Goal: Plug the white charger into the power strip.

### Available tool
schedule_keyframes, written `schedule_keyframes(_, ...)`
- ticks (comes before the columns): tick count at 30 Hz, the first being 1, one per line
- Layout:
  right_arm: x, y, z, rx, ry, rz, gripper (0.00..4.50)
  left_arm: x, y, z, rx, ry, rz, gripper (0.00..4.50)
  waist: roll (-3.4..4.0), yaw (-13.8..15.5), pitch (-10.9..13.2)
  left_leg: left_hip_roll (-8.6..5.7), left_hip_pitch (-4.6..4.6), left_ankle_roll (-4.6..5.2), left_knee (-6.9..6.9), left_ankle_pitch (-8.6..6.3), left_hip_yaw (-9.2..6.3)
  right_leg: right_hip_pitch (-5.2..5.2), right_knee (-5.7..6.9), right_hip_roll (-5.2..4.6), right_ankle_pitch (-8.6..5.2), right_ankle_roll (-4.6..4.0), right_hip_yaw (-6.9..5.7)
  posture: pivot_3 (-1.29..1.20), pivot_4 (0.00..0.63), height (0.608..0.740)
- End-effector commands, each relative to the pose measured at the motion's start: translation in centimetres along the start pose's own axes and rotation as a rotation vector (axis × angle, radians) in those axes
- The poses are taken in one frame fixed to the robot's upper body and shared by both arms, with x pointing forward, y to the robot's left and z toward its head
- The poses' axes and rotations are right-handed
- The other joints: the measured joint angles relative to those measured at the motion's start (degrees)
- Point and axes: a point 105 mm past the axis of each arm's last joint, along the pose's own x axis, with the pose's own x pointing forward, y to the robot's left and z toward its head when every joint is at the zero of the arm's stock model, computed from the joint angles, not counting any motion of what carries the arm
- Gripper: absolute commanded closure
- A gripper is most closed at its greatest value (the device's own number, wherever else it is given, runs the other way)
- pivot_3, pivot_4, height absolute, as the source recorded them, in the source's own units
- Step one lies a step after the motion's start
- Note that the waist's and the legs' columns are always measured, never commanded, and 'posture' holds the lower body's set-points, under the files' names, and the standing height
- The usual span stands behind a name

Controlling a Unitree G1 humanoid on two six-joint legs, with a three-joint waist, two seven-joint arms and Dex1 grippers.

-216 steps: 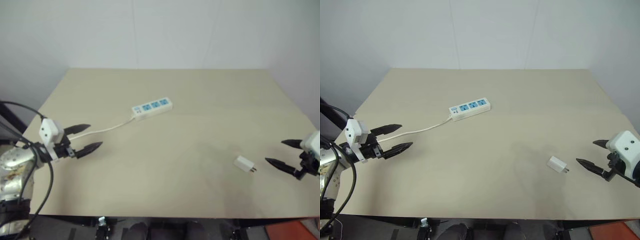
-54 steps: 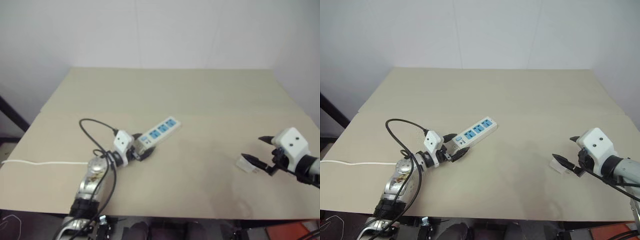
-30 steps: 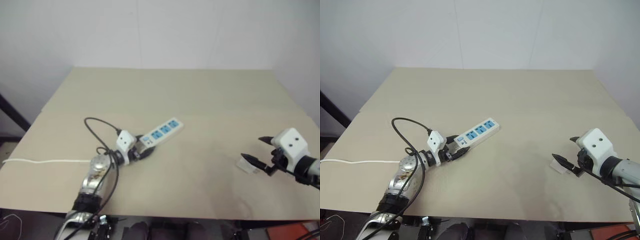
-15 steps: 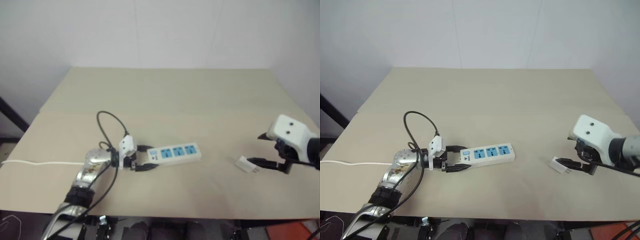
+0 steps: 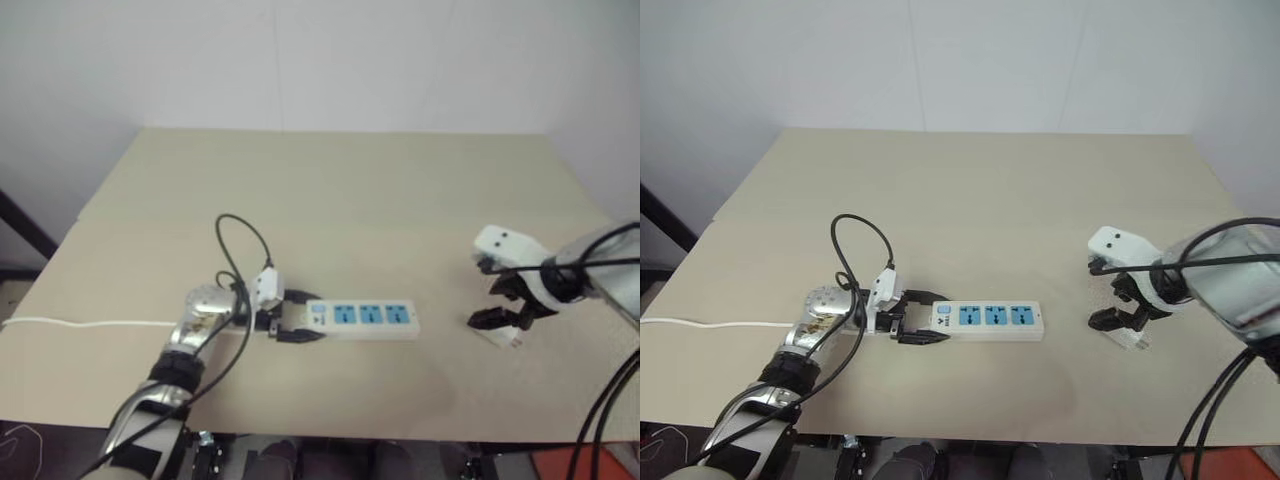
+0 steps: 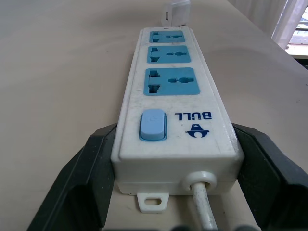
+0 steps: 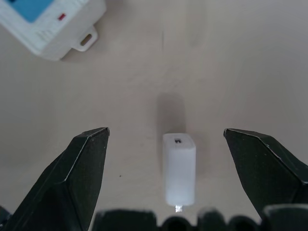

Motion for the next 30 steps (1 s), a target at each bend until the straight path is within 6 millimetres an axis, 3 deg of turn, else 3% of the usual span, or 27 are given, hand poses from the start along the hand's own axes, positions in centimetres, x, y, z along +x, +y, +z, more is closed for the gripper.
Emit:
schedule_keyframes(1, 0.1, -0.7, -0.2, 0.009, 0.035, -0.035, 0.0, 0.7, -0.4, 0.5, 0.021, -0.019, -0.033, 1.26, 0.0, -0.01, 0.0, 0.0, -0.01, 0.0, 0.01, 0.0, 0.0, 0.0, 0.01, 0.0, 0.0, 0.0, 0.01, 0.0, 0.15, 0.74)
schedule_keyframes(7, 1.5, -1.3, -0.9, 0.041, 0.078, -0.021, 0.0, 0.6, -0.7, 0.4, 0.005, -0.018, -0.05, 1.26, 0.01, -0.17, -0.01, 0.01, 0.02, -0.02, 0.06, 0.02, 0.0, -0.06, 0.2, 0.03, 0.01, -0.02, 0.06, 0.0, 0.15, 0.74)
schedule_keyframes(22, 2.8, -1.9, -1.2, 0.084, 0.101, -0.005, 0.0, 1.0, -0.6, 0.3, 0.01, -0.005, -0.048, 1.26, 0.02, -0.14, -0.01, 0.0, 0.03, -0.03, 0.1, 0.03, 0.01, -0.11, 0.33, 0.02, 0.01, -0.02, 0.1, 0.0, 0.15, 0.74)
schedule_keyframes(26, 3.1, -2.0, -1.3, 0.084, 0.106, 0.003, 0.93, 1.0, -0.6, 0.3, 0.011, -0.006, -0.049, 1.26, 0.02, -0.12, -0.01, -0.01, 0.03, -0.03, 0.11, 0.03, 0.01, -0.12, 0.34, 0.02, 0.01, -0.01, 0.1, 0.0, 0.15, 0.74)
schedule_keyframes(30, 3.2, -2.0, -1.4, 0.082, 0.109, 0.01, 2.35, 1.0, -0.5, 0.3, 0.009, -0.007, -0.047, 1.26, 0.02, -0.12, -0.01, -0.02, 0.03, -0.04, 0.12, 0.03, 0.01, -0.12, 0.35, 0.02, 0.01, -0.02, 0.1, 0.0, 0.15, 0.74)
